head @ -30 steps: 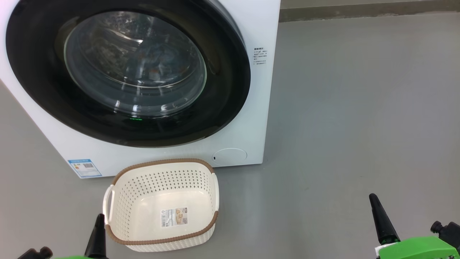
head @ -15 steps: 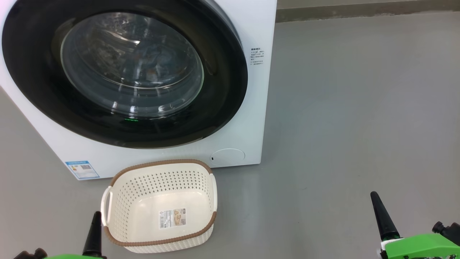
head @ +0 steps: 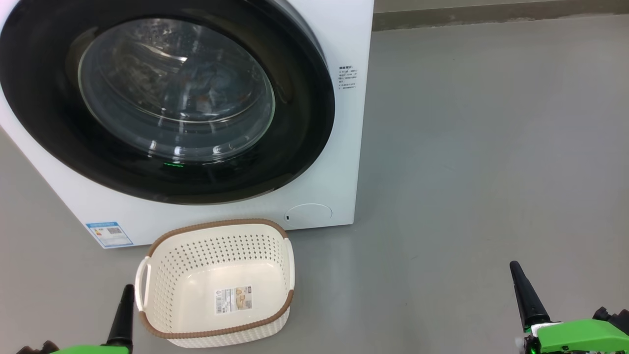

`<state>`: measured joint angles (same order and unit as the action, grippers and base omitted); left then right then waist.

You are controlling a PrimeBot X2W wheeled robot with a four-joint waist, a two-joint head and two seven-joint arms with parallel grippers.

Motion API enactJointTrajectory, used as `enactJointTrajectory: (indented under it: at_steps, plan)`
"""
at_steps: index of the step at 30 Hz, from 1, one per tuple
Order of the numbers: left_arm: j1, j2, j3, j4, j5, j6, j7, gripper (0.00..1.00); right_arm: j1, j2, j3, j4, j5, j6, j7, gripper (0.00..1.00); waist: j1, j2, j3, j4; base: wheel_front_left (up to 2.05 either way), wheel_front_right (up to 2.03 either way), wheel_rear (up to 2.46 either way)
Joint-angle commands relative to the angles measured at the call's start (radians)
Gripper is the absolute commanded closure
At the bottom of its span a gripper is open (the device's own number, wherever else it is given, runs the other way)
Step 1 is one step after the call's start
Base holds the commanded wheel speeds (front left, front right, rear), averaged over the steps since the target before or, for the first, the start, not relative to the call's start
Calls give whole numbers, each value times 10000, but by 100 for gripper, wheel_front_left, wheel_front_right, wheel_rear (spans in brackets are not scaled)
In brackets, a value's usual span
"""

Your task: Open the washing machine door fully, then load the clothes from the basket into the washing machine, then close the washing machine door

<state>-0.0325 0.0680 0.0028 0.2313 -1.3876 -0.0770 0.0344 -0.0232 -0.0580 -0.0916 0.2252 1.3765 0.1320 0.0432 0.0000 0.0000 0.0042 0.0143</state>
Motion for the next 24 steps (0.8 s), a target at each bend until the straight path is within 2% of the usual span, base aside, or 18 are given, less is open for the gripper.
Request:
enactJointTrajectory:
  at_steps: [1, 17, 24]
  plan:
    - [-487, 124, 382, -148, -392, -200, 104, 100, -521, -112, 130, -179, 378, -9, 94, 100, 0, 0, -1, -14, 0, 0, 0]
    - [-692, 15, 792, 83, -2058, -479, 515, 100, -771, -113, 56, 119, 2169, -12, 420, 100, 0, 0, -9, -121, 0, 0, 0]
    - [-735, -14, 886, 131, -2397, -537, 608, 100, -824, -107, 31, 181, 2532, -13, 496, 100, 0, 0, -11, -143, 0, 0, 0]
